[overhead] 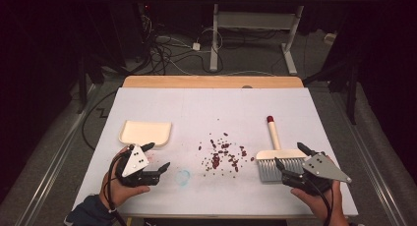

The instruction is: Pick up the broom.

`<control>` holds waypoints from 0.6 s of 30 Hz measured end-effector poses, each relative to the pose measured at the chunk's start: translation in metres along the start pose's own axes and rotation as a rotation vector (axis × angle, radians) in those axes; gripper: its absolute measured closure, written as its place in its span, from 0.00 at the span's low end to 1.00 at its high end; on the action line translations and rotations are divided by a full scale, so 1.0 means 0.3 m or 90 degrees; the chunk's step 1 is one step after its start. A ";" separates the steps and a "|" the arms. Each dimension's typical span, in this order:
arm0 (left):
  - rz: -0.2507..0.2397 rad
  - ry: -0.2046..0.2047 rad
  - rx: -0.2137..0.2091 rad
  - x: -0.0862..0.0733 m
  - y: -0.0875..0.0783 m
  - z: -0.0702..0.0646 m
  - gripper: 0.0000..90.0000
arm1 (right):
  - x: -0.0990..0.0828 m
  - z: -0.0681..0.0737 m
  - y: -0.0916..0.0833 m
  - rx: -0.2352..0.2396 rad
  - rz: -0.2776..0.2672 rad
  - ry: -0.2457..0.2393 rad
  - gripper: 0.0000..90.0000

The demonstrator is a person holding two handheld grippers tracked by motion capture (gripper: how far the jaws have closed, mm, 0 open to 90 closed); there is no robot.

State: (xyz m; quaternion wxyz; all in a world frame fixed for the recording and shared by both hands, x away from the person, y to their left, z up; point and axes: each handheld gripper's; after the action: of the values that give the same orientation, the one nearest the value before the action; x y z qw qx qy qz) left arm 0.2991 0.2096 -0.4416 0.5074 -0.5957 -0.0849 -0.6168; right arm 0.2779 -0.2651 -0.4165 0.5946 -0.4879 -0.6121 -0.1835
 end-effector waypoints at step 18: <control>0.020 0.019 -0.016 -0.010 0.018 -0.015 0.23 | 0.028 -0.002 0.027 -0.008 0.048 -0.018 0.22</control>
State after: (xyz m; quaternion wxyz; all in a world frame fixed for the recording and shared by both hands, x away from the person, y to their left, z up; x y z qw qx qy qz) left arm 0.2994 0.2055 -0.4478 0.5106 -0.5942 -0.0607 -0.6185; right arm 0.2863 -0.2588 -0.4117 0.5891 -0.5170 -0.6006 -0.1579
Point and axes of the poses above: each handheld gripper's, and its own axes: y roughly forward along the jaws, x roughly out of its top, z roughly to its left, and after that the axes turned 6 degrees about x, right-handed
